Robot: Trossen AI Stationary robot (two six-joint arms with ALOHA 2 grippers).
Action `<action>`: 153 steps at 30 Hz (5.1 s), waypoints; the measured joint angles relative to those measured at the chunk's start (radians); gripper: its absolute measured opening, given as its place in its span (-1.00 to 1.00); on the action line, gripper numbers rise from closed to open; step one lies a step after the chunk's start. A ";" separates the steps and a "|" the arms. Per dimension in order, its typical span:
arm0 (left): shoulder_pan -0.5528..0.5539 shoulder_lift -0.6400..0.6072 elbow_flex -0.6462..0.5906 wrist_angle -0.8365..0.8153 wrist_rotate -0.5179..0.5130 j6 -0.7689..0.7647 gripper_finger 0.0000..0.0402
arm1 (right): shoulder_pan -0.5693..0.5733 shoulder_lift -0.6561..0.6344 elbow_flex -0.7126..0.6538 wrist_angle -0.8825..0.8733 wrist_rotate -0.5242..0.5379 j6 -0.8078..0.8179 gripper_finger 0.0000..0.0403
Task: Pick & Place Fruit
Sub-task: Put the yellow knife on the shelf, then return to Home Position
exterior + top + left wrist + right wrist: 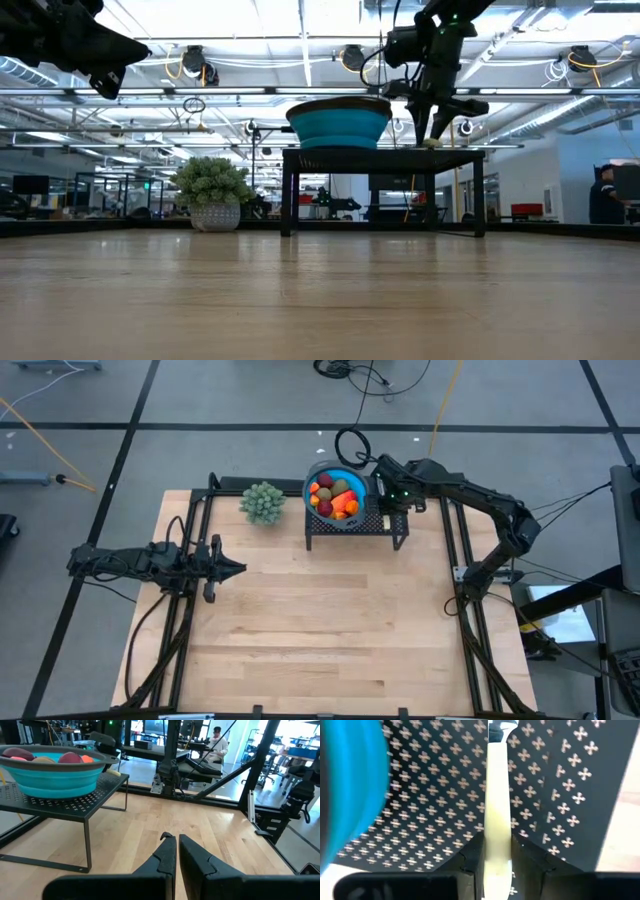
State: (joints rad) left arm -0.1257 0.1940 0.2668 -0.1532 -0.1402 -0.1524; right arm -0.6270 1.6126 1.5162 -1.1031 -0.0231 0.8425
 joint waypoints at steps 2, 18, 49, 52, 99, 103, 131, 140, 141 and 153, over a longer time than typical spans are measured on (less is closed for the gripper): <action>0.000 0.000 0.000 0.000 0.000 0.000 -0.90 | 0.000 0.004 -0.002 -0.011 0.000 -0.001 -0.65; 0.000 0.000 0.000 0.000 0.006 -0.006 -0.90 | 0.000 0.000 -0.050 0.013 0.000 0.005 -0.56; 0.000 0.000 0.000 0.000 0.005 -0.010 -0.90 | 0.000 -0.001 -0.051 0.037 0.025 0.085 -0.43; 0.000 0.000 0.000 0.000 0.005 -0.010 -0.90 | 0.000 -0.001 -0.051 0.037 0.026 0.104 -0.45; 0.000 0.000 0.000 -0.010 0.012 -0.008 -0.90 | 0.014 -0.002 -0.051 0.036 0.018 0.270 -0.50; 0.000 0.000 0.000 -0.010 0.012 -0.008 -0.90 | 0.014 -0.002 -0.051 0.036 0.018 0.260 -0.50; 0.000 0.000 0.000 -0.008 0.012 -0.008 -0.90 | 0.017 -0.095 -0.051 0.039 0.021 0.248 -0.50; 0.000 0.000 0.000 -0.008 0.012 -0.011 -0.90 | 0.101 -0.232 -0.051 0.018 0.088 0.182 -0.51; 0.000 0.000 0.000 -0.008 0.012 -0.011 -0.90 | 0.118 -0.251 -0.051 0.009 0.112 0.171 -0.52; 0.000 0.000 0.000 -0.008 0.011 -0.009 -0.91 | 0.374 -0.429 -0.051 -0.047 0.383 0.057 -0.96</action>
State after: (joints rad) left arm -0.1261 0.1940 0.2665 -0.1612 -0.1295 -0.1616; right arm -0.2534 1.1841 1.4651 -1.1506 0.3596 0.8995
